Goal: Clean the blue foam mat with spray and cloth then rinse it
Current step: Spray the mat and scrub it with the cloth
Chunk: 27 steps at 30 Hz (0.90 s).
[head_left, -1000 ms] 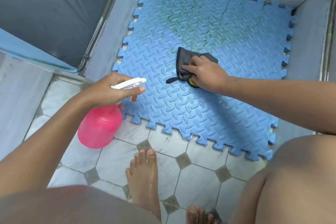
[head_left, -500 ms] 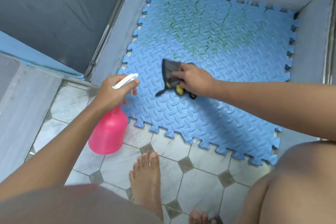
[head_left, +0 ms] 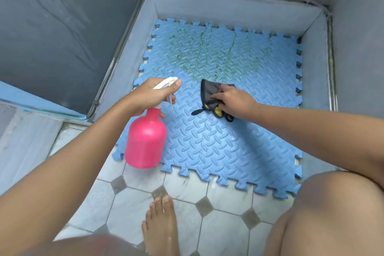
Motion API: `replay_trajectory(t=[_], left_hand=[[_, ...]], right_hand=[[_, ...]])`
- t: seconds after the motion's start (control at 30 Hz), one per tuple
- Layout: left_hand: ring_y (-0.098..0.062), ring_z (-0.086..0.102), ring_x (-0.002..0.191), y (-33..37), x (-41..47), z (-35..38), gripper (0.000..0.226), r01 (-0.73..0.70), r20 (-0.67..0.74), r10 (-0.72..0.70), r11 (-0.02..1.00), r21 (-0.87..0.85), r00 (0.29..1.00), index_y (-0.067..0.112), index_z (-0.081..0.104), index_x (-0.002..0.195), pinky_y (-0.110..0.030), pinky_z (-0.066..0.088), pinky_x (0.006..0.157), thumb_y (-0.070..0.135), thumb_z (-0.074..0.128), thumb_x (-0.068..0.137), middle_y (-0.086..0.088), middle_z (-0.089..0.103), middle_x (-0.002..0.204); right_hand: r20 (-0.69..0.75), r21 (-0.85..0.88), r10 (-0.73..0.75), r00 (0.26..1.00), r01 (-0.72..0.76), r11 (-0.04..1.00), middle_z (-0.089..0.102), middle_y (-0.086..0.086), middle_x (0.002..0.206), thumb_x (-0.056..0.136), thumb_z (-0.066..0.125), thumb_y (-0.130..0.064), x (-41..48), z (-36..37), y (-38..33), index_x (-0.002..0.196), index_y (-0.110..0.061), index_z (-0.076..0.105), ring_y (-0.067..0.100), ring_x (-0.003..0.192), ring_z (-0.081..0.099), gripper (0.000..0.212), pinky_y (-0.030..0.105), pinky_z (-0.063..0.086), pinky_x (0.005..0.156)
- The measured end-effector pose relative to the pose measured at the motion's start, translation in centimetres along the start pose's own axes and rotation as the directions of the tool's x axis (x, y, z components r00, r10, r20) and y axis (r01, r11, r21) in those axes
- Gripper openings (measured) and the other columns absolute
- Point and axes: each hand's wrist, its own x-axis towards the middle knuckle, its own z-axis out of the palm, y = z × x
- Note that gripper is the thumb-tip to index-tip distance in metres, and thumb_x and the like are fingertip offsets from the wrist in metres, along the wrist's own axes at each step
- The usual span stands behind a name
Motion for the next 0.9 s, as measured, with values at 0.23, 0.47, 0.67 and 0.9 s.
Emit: replay_trajectory(t=[0.23,0.47,0.67,0.9], left_hand=[[-0.02,0.062,0.058,3.9,6.1,4.2,0.048,-0.173,-0.212,0.243,0.938,0.301,0.947,0.018,0.06,0.068,-0.028,0.047,0.055,0.059,0.067,0.09,-0.009,0.065,0.063],[-0.03,0.067,0.072,3.0,8.3,4.7,0.053,-0.158,-0.209,0.282,0.871,0.464,0.936,0.005,0.069,0.081,-0.035,0.047,0.067,0.058,0.072,0.087,-0.017,0.073,0.077],[-0.02,0.068,0.057,2.2,7.7,4.7,0.064,-0.141,-0.31,0.338,0.845,0.517,0.888,0.009,0.068,0.064,-0.042,0.057,0.066,0.071,0.066,0.08,-0.006,0.067,0.052],[-0.009,0.064,0.048,2.4,7.3,3.9,0.063,-0.122,-0.279,0.29,0.86,0.495,0.915,0.009,0.068,0.065,-0.033,0.054,0.065,0.069,0.066,0.082,-0.004,0.07,0.054]], right_hand=[[-0.107,0.135,0.604,0.79,-0.59,0.796,0.047,0.016,0.131,0.089,0.049,-0.008,-2.9,-1.8,11.6,0.125,-0.018,0.067,0.044,0.108,0.057,0.042,0.043,0.048,0.089],[-0.14,0.208,0.663,0.735,-0.633,0.746,0.047,0.018,0.128,0.088,0.05,-0.006,-3.2,-0.7,13.0,0.128,-0.015,0.064,0.044,0.109,0.055,0.044,0.044,0.05,0.092],[-0.134,0.253,0.653,0.746,-0.611,0.75,0.049,0.015,0.125,0.089,0.054,-0.014,-3.5,-1.0,13.2,0.129,-0.019,0.063,0.04,0.108,0.056,0.041,0.039,0.047,0.085],[-0.124,0.236,0.652,0.748,-0.616,0.751,0.048,0.015,0.127,0.092,0.055,-0.016,-3.5,-1.1,13.5,0.134,-0.02,0.059,0.041,0.11,0.056,0.043,0.043,0.046,0.092]])
